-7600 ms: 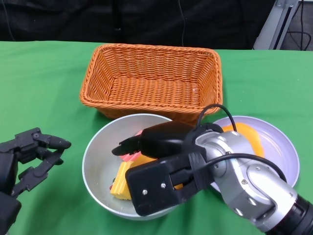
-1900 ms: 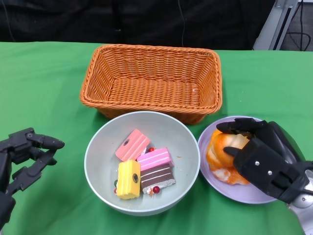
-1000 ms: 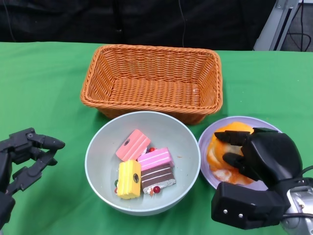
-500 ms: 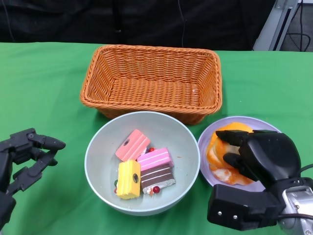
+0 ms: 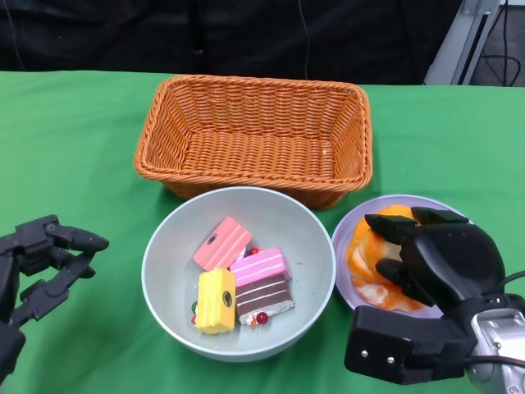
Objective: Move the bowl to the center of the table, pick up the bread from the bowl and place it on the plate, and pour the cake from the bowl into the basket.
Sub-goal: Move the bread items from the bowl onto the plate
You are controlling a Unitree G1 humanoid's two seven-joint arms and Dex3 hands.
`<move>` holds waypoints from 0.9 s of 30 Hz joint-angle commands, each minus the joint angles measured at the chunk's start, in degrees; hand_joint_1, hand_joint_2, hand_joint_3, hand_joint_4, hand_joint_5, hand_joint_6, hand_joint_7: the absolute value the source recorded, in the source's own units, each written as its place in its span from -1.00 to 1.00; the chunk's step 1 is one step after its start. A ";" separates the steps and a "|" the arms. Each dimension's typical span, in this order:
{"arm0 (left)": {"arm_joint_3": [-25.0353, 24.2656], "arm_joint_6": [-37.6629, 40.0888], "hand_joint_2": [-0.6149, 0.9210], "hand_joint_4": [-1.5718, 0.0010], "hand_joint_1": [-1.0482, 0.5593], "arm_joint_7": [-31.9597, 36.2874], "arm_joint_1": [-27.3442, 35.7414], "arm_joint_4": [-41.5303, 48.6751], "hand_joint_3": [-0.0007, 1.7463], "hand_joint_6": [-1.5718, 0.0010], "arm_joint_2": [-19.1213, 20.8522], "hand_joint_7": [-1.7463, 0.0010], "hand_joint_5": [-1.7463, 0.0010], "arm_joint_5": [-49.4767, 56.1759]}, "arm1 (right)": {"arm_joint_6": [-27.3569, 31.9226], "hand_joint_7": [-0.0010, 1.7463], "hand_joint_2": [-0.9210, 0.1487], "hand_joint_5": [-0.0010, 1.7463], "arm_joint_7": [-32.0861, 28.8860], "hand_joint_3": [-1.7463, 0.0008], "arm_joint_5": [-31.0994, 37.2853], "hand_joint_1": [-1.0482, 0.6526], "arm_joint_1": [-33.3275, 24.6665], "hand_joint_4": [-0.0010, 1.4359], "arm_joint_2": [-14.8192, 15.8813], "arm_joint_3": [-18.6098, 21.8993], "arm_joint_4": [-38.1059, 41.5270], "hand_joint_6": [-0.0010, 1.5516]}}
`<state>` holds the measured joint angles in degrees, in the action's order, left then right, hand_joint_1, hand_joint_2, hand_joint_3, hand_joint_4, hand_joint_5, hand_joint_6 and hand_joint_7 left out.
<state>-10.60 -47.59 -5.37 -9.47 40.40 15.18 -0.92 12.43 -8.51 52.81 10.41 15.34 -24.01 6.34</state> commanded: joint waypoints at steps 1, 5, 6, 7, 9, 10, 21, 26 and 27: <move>-0.44 0.14 1.00 -0.11 0.23 -0.64 0.25 0.10 -0.71 -0.22 1.31 0.17 -0.32 -0.52 | 0.73 -1.00 -1.00 -1.00 2.18 0.91 0.05 -0.33 -1.93 -0.56 1.06 -0.81 0.98 -0.31; -0.36 0.55 1.00 -0.12 0.22 -0.54 0.25 0.06 -0.72 -0.22 1.42 0.17 -0.33 -0.37 | 1.05 -1.00 -1.00 -1.00 3.15 0.90 -0.05 -0.34 -1.98 -0.62 1.10 -0.93 0.65 -0.34; -0.35 0.55 1.00 -0.12 0.22 -0.53 0.25 0.05 -0.72 -0.22 1.42 0.17 -0.33 -0.38 | 1.07 -1.00 -1.00 -1.00 3.19 0.89 -0.05 -0.34 -1.98 -0.63 1.10 -0.93 0.62 -0.34; -0.32 0.59 1.00 -0.12 0.22 -0.68 0.28 0.00 -0.72 -0.22 1.45 0.17 -0.33 -0.46 | 1.16 -1.00 -1.00 -1.00 3.61 0.89 -0.18 -0.34 -2.07 -0.63 1.11 -0.94 0.41 -0.34; -0.27 0.74 1.00 -0.13 0.23 -1.27 0.24 -0.04 -0.71 -0.23 1.44 0.17 -0.33 -0.93 | 0.74 -1.00 -1.00 -1.00 3.24 0.89 -0.51 -0.36 -2.30 -0.79 1.04 -0.84 0.44 -0.63; -0.30 0.80 1.00 -0.13 0.24 -1.53 0.19 -0.02 -0.71 -0.23 1.42 0.17 -0.33 -1.13 | 0.46 -1.00 -1.00 -1.00 2.88 0.90 -0.72 -0.36 -2.38 -0.83 0.96 -0.73 0.52 -0.71; -0.42 1.07 1.00 -0.11 0.22 -2.95 0.19 0.13 -0.71 -0.22 1.75 0.16 -0.36 -1.52 | 1.20 -0.99 -1.00 -0.99 3.47 0.90 -4.15 -0.51 -1.55 -0.94 0.05 1.35 0.33 -0.91; -0.43 1.02 1.00 -0.11 0.21 -3.04 0.09 0.20 -0.71 -0.22 1.84 0.16 -0.36 -1.26 | 0.96 -0.99 -1.00 -0.98 2.22 0.89 -4.99 -0.55 -1.28 -0.92 -0.24 2.49 -0.24 -0.89; -0.42 1.10 1.00 -0.11 0.21 -2.99 0.07 0.18 -0.72 -0.22 1.88 0.15 -0.36 -1.16 | 0.99 -0.99 -1.00 -0.98 2.33 0.89 -5.32 -0.55 -1.10 -0.92 -0.17 2.72 -0.41 -0.89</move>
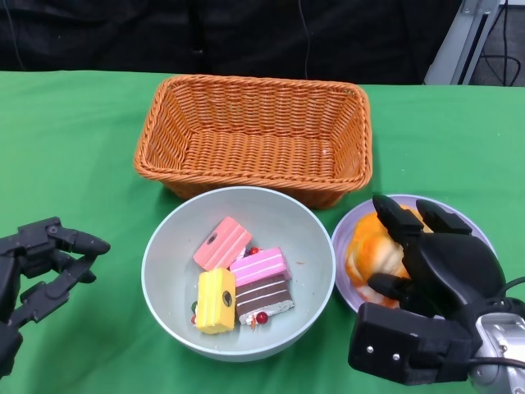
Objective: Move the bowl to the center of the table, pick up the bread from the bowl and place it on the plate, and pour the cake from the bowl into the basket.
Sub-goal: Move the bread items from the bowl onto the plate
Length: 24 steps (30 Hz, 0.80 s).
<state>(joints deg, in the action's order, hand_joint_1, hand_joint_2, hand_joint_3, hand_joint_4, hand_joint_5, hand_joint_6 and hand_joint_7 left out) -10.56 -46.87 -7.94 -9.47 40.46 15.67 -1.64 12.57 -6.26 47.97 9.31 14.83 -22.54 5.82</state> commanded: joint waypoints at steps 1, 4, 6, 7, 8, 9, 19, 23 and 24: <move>-0.44 0.42 1.00 -0.11 0.21 -0.35 0.04 0.13 -0.72 -0.22 1.40 0.15 -0.37 -0.33 | 0.85 -0.99 -1.00 -0.99 0.22 0.88 -0.79 -0.55 0.13 -0.93 0.38 1.47 -0.03 -0.90; -0.39 0.51 1.00 -0.12 0.21 -0.25 0.03 0.09 -0.71 -0.22 1.41 0.14 -0.37 -0.16 | 0.43 -0.99 -1.00 -0.98 0.06 0.86 -1.68 -0.54 0.46 -0.92 0.47 2.55 -0.60 -0.89; -0.42 0.60 1.00 -0.11 0.22 -0.42 -0.01 0.15 -0.71 -0.22 1.28 0.14 -0.37 -0.47 | 0.42 -0.99 -1.00 -0.98 0.42 0.86 -2.41 -0.54 0.60 -0.92 0.37 3.26 -1.12 -0.89; -0.43 0.55 1.00 -0.11 0.23 -0.46 -0.04 0.19 -0.70 -0.22 1.24 0.14 -0.37 -0.55 | 0.52 -0.99 -1.00 -0.98 0.68 0.85 -2.65 -0.53 0.65 -0.92 0.39 3.46 -1.43 -0.88; -0.40 0.61 1.00 -0.11 0.23 -0.42 0.02 0.11 -0.70 -0.22 1.24 0.13 -0.37 -0.47 | 0.39 -0.99 -1.00 -0.98 0.85 0.85 -3.23 -0.53 0.64 -0.92 0.39 3.78 -1.86 -0.88; -0.37 0.67 1.00 -0.11 0.22 -0.37 0.08 0.02 -0.70 -0.22 1.26 0.13 -0.37 -0.37 | 0.25 -0.99 -1.00 -0.98 0.92 0.85 -3.65 -0.53 0.62 -0.92 0.39 4.00 -2.14 -0.87; -0.21 0.71 1.00 -0.10 0.23 -0.45 0.48 -0.58 -0.70 -0.20 1.02 0.13 -0.37 -0.40 | -3.00 -0.96 -1.00 -0.95 -0.25 0.86 -8.03 -0.50 0.27 -0.84 0.11 7.02 -5.03 -0.80; -0.12 0.69 1.00 -0.10 0.21 -0.38 0.40 -0.70 -0.70 -0.20 0.99 0.12 -0.37 -0.22 | -4.09 -0.96 -1.00 -0.93 4.38 0.85 -16.58 -0.48 0.14 -0.79 -0.80 10.60 -8.20 -0.77; -0.09 0.70 1.00 -0.10 0.21 -0.35 0.38 -0.72 -0.71 -0.20 0.99 0.12 -0.37 -0.17 | -3.82 -0.96 -1.00 -0.92 5.46 0.85 -18.50 -0.49 0.20 -0.77 -1.07 11.43 -8.92 -0.75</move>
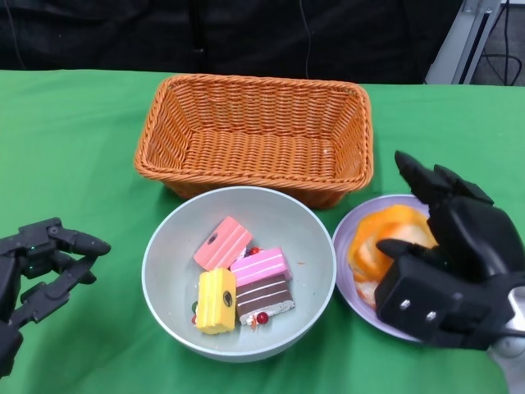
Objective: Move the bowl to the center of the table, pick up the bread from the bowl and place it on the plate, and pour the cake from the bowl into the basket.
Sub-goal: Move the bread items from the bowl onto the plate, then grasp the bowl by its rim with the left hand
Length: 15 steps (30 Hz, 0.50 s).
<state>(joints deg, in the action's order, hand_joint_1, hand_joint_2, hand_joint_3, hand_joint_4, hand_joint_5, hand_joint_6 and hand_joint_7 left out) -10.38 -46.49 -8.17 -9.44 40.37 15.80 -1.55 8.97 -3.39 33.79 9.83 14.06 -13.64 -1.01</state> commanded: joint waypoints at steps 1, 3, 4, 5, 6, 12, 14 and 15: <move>-0.23 0.41 1.00 -0.10 0.21 -0.11 0.34 -0.66 -0.71 -0.20 0.89 0.12 -0.37 -0.23 | 0.13 -0.96 -1.00 -0.92 3.46 0.85 -6.01 -0.50 -0.28 -0.76 -0.59 3.26 -2.74 -0.74; -0.17 0.72 1.00 -0.09 0.21 -0.17 0.36 -0.81 -0.71 -0.20 0.88 0.12 -0.37 -0.34 | 0.13 -0.96 -1.00 -0.90 4.52 0.84 -9.64 -0.53 -0.33 -0.71 -1.48 4.97 -3.76 -0.72; -0.15 0.84 1.00 -0.09 0.22 -0.14 0.39 -0.90 -0.71 -0.20 0.90 0.11 -0.37 -0.30 | -0.94 -0.96 -1.00 -0.90 4.29 0.83 -11.15 -0.54 -0.44 -0.69 -1.87 5.77 -3.78 -0.71; -0.14 0.85 1.00 -0.09 0.22 -0.12 0.42 -0.95 -0.71 -0.20 0.92 0.11 -0.37 -0.25 | -1.97 -0.95 -1.00 -0.89 3.93 0.83 -12.18 -0.55 -0.53 -0.67 -2.13 6.31 -3.68 -0.70; -0.15 0.88 1.00 -0.09 0.22 -0.14 0.42 -0.94 -0.71 -0.20 0.91 0.11 -0.37 -0.30 | -2.92 -0.96 -1.00 -0.88 3.20 0.82 -12.75 -0.56 -0.66 -0.65 -2.43 6.71 -3.59 -0.69; -0.18 0.81 1.00 -0.08 0.22 -0.12 0.50 -0.91 -0.71 -0.19 0.93 0.10 -0.36 -0.26 | -6.74 -0.98 -1.00 -0.92 -0.47 0.75 -15.79 -0.63 -1.53 -0.70 -5.71 8.99 -3.66 -0.70; -0.18 0.77 1.00 -0.08 0.22 -0.16 0.59 -1.04 -0.71 -0.19 0.91 0.10 -0.36 -0.32 | -9.63 -0.97 -1.00 -0.91 -1.57 0.76 -17.20 -0.60 -1.76 -0.67 -6.68 9.74 -2.97 -0.67; -0.20 0.79 1.00 -0.08 0.22 -0.38 0.72 -1.28 -0.71 -0.19 0.83 0.10 -0.36 -0.63 | -13.63 -0.96 -1.00 -0.89 -2.15 0.75 -19.55 -0.59 -2.36 -0.63 -7.99 10.45 -2.44 -0.64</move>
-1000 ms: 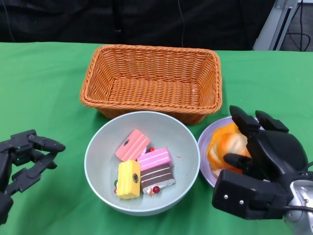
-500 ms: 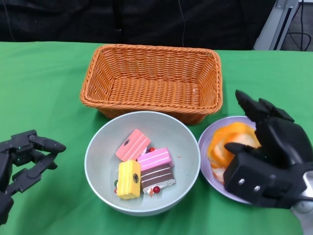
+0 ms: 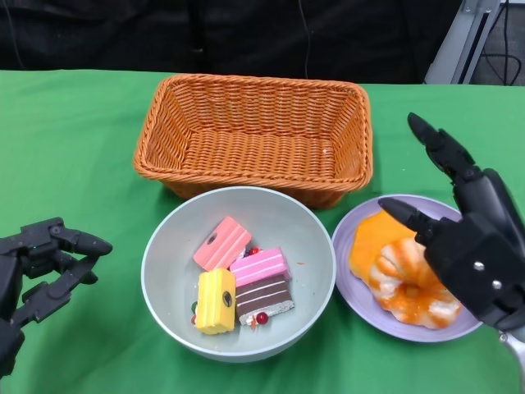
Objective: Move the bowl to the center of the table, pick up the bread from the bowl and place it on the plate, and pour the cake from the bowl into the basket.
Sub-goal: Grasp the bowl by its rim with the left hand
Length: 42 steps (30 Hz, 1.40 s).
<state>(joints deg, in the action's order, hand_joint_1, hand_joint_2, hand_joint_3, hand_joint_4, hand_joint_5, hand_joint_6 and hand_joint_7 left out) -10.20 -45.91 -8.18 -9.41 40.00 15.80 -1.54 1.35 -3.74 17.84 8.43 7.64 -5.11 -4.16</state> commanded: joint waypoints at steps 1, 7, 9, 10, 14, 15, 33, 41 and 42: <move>-0.41 0.26 1.00 -0.08 0.23 -0.52 0.77 -1.08 -0.71 -0.19 0.77 0.10 -0.36 -0.86 | -8.88 -0.94 -1.00 -0.87 -2.10 0.74 -5.43 -0.57 -1.57 -0.57 -2.55 2.33 0.92 -0.58; -0.35 0.61 1.00 -0.08 0.23 -0.25 0.86 -1.43 -0.69 -0.18 1.13 0.10 -0.35 -0.19 | -14.41 -0.88 -1.00 -0.77 0.27 0.71 -13.52 -0.51 -7.46 -0.31 -6.34 2.35 -3.74 -0.35; -0.36 0.49 1.00 -0.08 0.23 -1.01 0.65 -1.11 -0.69 -0.18 1.27 0.10 -0.35 -0.74 | -13.34 -0.88 -1.00 -0.75 2.20 0.72 -17.09 -0.49 -9.52 -0.25 -7.21 2.19 -6.28 -0.30; -0.33 0.22 1.00 -0.07 0.23 -1.56 0.51 -0.81 -0.69 -0.18 1.44 0.10 -0.35 -1.03 | -12.84 -0.86 -1.00 -0.72 3.08 0.74 -18.82 -0.43 -10.55 -0.18 -7.65 2.08 -7.52 -0.26; -0.01 -0.47 1.00 -0.05 0.15 -6.08 0.54 -0.88 -0.83 -0.18 2.13 0.43 -0.03 -3.16 | -8.76 -0.76 -1.00 -0.40 6.16 0.80 -26.87 -0.25 -14.50 -0.04 -9.37 1.79 -12.78 -0.05; -0.02 -0.64 1.00 -0.05 0.13 -6.65 0.58 -0.91 -0.85 -0.19 2.20 0.51 0.03 -3.26 | -7.97 -0.73 -1.00 -0.28 6.59 0.80 -27.98 -0.23 -14.97 -0.08 -9.58 1.85 -13.51 -0.03; 2.81 -14.79 1.00 0.21 -0.29 -12.34 -0.67 0.21 -0.89 0.08 10.56 1.00 0.82 5.20 | 3.70 0.41 -0.37 0.78 13.26 -0.15 -41.40 -0.01 -19.62 -0.02 -9.07 1.72 -20.89 -0.17; 3.62 -25.58 1.00 0.23 -0.38 -4.62 -0.82 -5.18 -0.94 0.16 13.96 0.99 0.92 23.57 | -2.19 0.55 -0.30 0.85 12.68 -0.22 -32.40 0.00 -18.02 -0.04 -7.90 0.56 -18.68 -0.23; 3.76 -25.90 1.00 0.22 -0.37 -3.84 -0.90 -5.29 -0.95 0.15 14.07 0.99 0.92 24.52 | -5.34 0.57 -0.30 0.84 12.52 -0.21 -28.93 0.00 -17.84 -0.03 -7.49 0.17 -17.62 -0.24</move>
<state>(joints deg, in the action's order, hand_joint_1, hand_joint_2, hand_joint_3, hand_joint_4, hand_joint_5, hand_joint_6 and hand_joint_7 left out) -6.68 -71.06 -13.63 -9.91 35.40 28.35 21.63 -0.21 9.13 -14.40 -9.93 -1.17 -4.88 -22.77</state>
